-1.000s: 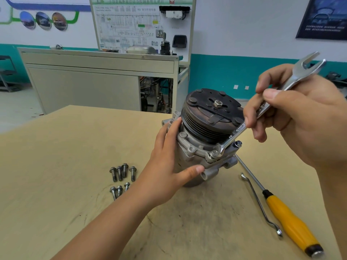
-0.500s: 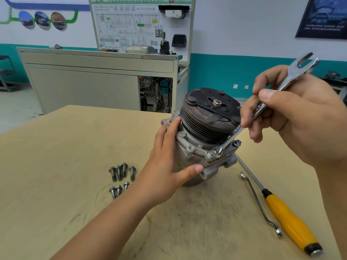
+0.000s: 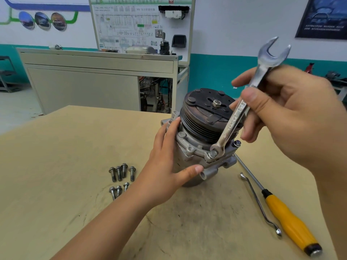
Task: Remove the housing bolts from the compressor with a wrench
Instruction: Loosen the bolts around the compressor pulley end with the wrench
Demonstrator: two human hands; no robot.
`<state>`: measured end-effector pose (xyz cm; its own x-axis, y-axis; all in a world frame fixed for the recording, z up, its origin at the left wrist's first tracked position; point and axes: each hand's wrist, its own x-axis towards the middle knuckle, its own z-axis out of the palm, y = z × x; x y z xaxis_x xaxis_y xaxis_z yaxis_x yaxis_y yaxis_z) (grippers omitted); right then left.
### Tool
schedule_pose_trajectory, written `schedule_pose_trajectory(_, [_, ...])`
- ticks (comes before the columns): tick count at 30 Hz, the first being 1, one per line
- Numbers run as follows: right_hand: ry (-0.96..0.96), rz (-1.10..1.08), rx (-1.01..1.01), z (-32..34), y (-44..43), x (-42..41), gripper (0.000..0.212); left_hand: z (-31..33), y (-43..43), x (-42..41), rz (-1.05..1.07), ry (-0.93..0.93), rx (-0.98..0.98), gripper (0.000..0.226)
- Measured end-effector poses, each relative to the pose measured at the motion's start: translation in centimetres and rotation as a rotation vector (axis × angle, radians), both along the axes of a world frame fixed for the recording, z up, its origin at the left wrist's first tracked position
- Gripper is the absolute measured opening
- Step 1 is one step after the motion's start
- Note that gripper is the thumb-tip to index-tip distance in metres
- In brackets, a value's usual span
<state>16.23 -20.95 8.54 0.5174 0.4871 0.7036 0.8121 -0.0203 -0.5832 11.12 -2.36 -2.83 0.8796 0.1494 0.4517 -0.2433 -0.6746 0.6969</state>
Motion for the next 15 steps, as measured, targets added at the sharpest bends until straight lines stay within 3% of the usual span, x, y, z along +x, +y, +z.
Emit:
schedule_pose_trajectory(10, [0.092,0.287,-0.037,0.23,-0.36,-0.28,0.005,-0.03,0.01,0.00,0.001,0.007,0.005,0.098])
schedule_pose_trajectory(15, [0.075,0.322,-0.008,-0.06,0.12,-0.08,0.016,-0.04,-0.01,-0.01,-0.001,0.000,0.003,0.096])
